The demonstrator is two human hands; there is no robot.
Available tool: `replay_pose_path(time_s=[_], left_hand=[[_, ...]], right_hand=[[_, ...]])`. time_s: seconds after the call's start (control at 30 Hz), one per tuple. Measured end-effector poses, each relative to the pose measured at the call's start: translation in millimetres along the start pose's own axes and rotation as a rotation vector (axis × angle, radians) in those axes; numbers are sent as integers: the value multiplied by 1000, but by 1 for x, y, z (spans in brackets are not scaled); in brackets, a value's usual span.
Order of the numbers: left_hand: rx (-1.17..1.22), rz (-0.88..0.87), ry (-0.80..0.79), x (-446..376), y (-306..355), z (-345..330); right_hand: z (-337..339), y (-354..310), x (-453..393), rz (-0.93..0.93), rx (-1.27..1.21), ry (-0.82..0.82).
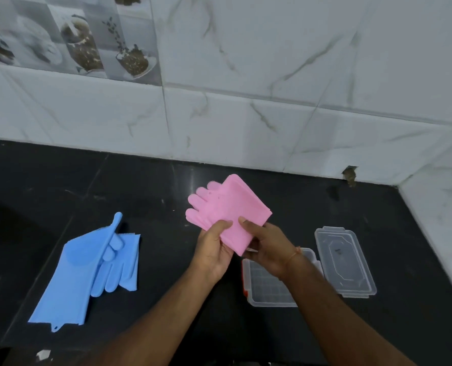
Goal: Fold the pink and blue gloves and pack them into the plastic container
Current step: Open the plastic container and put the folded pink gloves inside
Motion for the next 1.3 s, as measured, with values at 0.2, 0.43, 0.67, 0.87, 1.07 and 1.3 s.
replay_pose_path(time_s=[0.2,0.43,0.67,0.87,1.07,1.3], left_hand=[[-126,-33,-163,14,-17,-19],[-411,113,-83,17,-20,-1],[-991,62,-58,30,-52,5],[-1472,-213,-78,36,-51,-4],[-1820,-361,-120,34,-46,-12],[-1977,-676,-432,45,-49,-60]], right_hand=[[55,-3,32,79,-74,108],[128,-17,58,-19,240,151],[166,-12,56,-47,553,255],[168,-9,49,33,968,342],[160,-14,54,89,1454,470],[127,-37,60,367,1756,170]])
Point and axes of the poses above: each hand's wrist, its own x-axis away from the middle knuckle, its own z-axis out of the back of the hand, y = z × x, the point moved 4 cm from there along -x, towards the middle knuckle, and after that the axes turned 2 degrees about -x, right-handed, at the moved point
